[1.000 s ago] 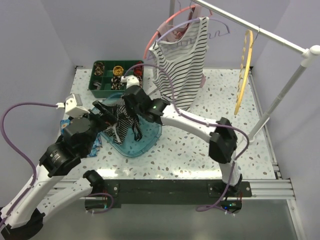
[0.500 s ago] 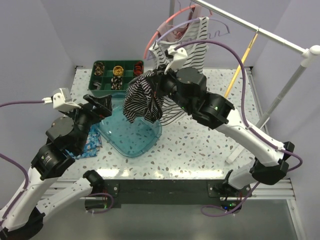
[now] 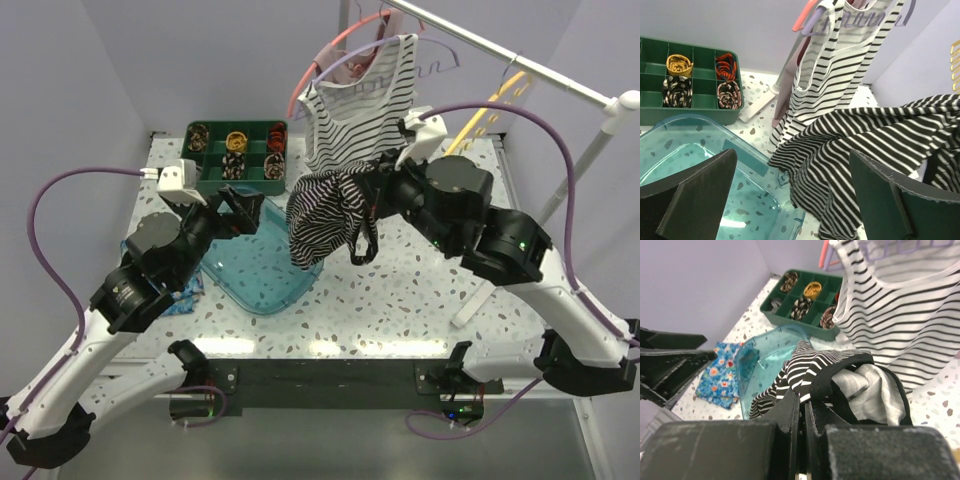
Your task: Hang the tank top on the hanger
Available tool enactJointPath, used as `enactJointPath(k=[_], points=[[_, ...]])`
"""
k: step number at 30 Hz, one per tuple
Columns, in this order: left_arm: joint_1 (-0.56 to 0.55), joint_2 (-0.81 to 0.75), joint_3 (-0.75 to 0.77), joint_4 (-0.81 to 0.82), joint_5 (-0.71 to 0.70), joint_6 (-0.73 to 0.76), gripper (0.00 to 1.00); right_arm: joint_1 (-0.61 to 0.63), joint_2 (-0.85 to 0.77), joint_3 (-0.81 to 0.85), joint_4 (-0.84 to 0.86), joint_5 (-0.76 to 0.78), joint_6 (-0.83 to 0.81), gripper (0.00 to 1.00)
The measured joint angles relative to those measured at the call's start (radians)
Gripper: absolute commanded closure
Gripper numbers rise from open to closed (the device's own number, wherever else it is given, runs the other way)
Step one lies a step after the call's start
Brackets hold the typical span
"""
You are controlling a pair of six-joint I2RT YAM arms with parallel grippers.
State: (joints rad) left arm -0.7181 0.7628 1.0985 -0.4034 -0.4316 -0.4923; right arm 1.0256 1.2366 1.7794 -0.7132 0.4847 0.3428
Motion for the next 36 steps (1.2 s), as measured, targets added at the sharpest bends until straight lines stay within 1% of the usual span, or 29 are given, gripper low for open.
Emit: enactJointPath(k=[4,9,15,17,18,19,21,22,24,25,28,30,32,36], points=[[0.000,0.011,-0.001,0.005,0.018,0.006,0.00,0.000,-0.048,0.002,-0.045,0.013,-0.007,1.00],[0.000,0.018,-0.001,0.006,0.021,0.006,0.00,0.000,-0.054,0.037,-0.099,0.023,-0.023,1.00],[0.000,0.023,-0.005,0.007,0.019,0.006,0.00,0.000,-0.004,0.173,-0.184,0.003,-0.051,1.00],[0.000,0.023,-0.014,0.006,0.016,0.006,0.00,0.000,0.025,0.183,-0.192,-0.027,-0.050,1.00],[0.000,0.024,-0.018,0.004,0.011,0.004,0.00,0.000,0.033,0.154,-0.179,-0.048,-0.047,0.97],[0.000,0.026,-0.021,0.001,0.007,0.002,0.00,0.000,0.033,0.103,-0.156,-0.070,-0.039,0.85],[0.000,0.024,-0.032,-0.007,-0.009,-0.008,0.00,0.004,0.048,-0.038,-0.124,-0.114,-0.013,0.70],[0.000,0.023,-0.037,-0.013,-0.016,-0.013,0.00,0.008,0.060,-0.114,-0.092,-0.137,0.002,0.54],[0.000,0.016,-0.056,-0.023,-0.032,-0.022,0.00,0.026,0.125,-0.227,-0.066,-0.176,0.026,0.40],[0.000,0.011,-0.067,-0.030,-0.038,-0.025,0.00,0.051,0.187,-0.273,-0.056,-0.179,0.033,0.31],[0.000,0.009,-0.092,-0.045,-0.044,-0.032,0.00,0.124,0.303,-0.352,-0.052,-0.169,0.057,0.22],[0.000,0.016,-0.108,-0.046,-0.040,-0.030,0.01,0.164,0.299,-0.413,-0.049,-0.151,0.074,0.22],[0.000,0.030,-0.127,-0.044,-0.020,-0.023,0.03,0.179,0.229,-0.485,-0.035,-0.121,0.103,0.23],[0.000,0.097,-0.149,-0.027,0.069,0.006,0.09,0.166,-0.033,-0.682,0.044,-0.040,0.206,0.25]])
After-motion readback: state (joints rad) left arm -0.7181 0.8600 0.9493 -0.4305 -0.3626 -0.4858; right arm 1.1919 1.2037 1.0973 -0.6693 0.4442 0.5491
